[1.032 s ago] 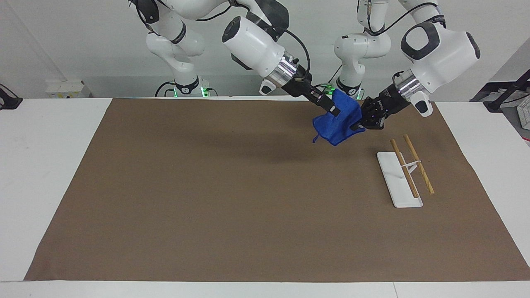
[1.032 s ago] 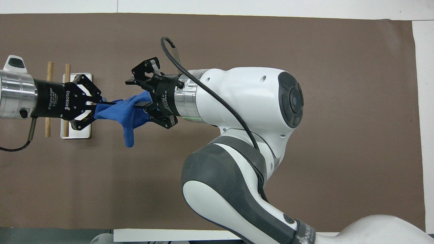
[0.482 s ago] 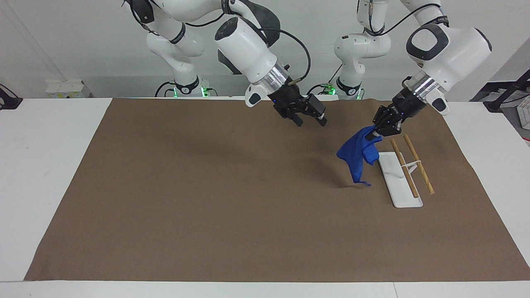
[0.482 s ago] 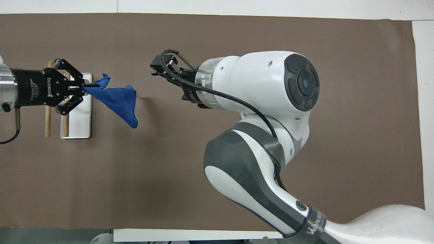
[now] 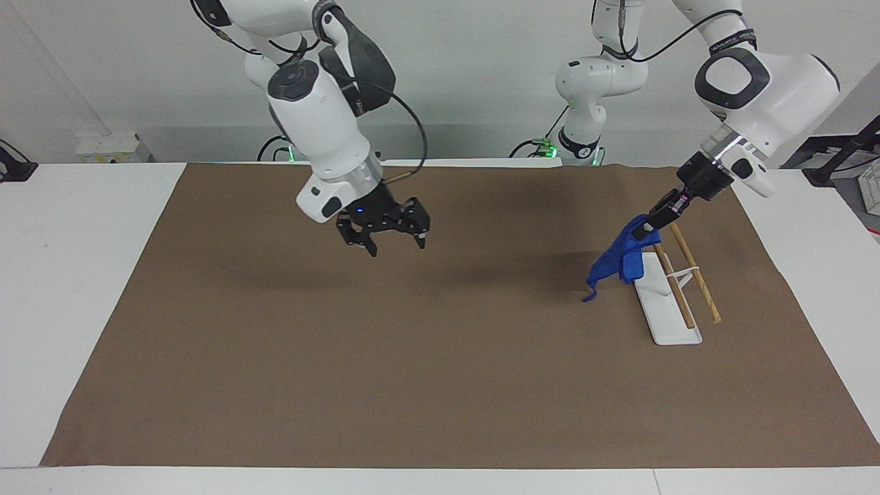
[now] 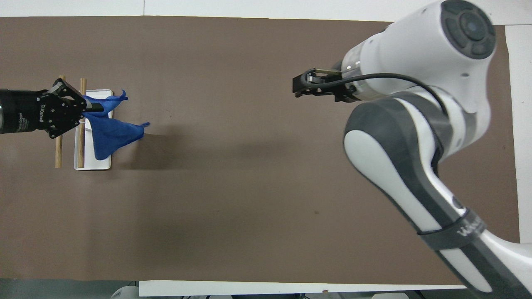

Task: Right arm passes towel to left arm to hang
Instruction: 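Open the right gripper and withdraw it while the left gripper holds the towel, then drape the towel over the wooden sticks with the left gripper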

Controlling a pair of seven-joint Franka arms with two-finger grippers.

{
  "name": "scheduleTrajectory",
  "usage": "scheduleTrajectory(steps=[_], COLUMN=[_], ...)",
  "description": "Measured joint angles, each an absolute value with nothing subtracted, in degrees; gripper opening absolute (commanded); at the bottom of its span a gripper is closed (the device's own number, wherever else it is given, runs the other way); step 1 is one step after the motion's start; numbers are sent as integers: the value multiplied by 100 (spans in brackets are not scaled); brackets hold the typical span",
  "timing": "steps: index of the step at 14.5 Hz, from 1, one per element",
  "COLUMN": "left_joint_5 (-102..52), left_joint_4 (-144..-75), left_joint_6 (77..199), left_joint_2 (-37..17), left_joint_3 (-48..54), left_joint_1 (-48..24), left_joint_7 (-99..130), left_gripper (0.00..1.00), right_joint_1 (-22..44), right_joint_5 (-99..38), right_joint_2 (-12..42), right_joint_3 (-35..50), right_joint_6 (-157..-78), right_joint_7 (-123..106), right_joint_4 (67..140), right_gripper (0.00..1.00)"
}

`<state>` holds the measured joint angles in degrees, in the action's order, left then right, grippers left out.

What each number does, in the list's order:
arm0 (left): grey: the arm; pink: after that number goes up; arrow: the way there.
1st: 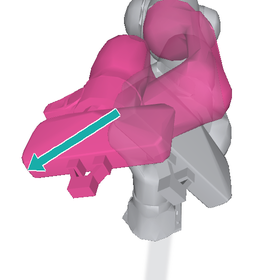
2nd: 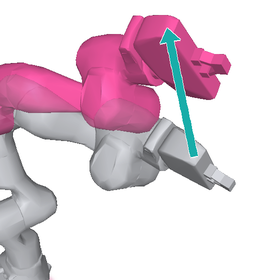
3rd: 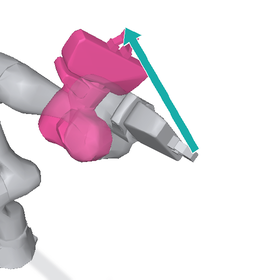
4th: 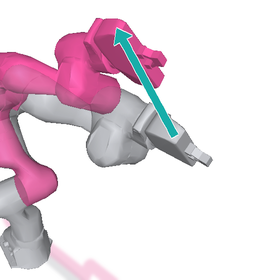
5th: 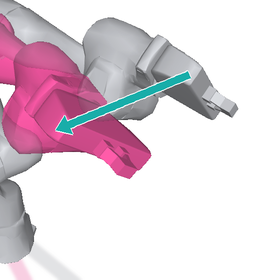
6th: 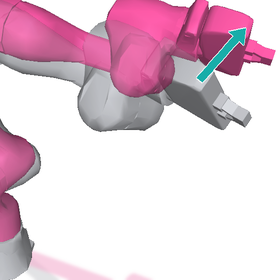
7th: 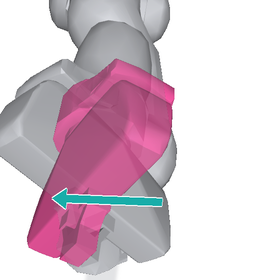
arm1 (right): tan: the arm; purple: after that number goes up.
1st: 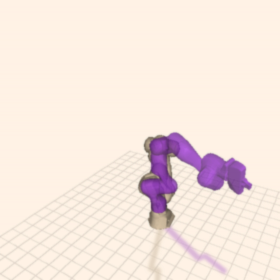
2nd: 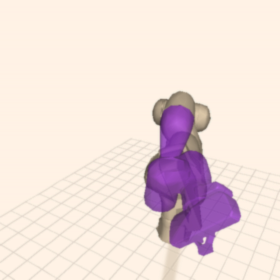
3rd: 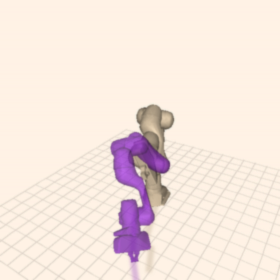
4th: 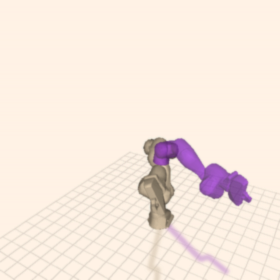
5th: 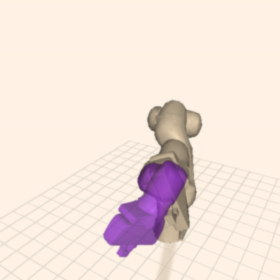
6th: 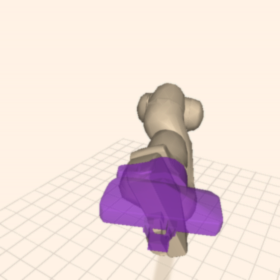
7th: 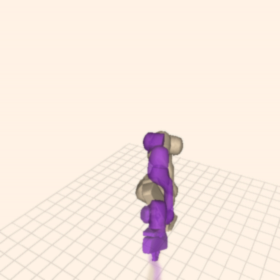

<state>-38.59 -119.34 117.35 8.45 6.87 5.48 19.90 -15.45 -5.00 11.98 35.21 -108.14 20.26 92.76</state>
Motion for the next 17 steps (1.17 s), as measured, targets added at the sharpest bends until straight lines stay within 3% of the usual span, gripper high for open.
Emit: scheduleTrajectory(steps=[4,8,12,17], left_joint_5=[-3859,-3859,-3859,-3859], left_joint_4=[-11962,-11962,-11960,-11885], left_joint_6=[11874,12188,12349,12731], left_joint_2=[705,630,610,549], left_joint_3=[682,678,662,660], left_joint_1=[650,831,1329,1457], left_joint_7=[1358,1418,1422,1420], left_gripper=[0,0,0,0], right_joint_1=[-1086,-611,-274,-114], right_joint_5=[-496,-489,38,137], right_joint_2=[537,133,103,119], right_joint_3=[1664,143,20,11], right_joint_6=[-9572,-8882,-8752,-8752], right_joint_7=[947,-185,-337,-264], right_joint_4=[9245,9167,9018,9019], right_gripper=[100,100,100,100])
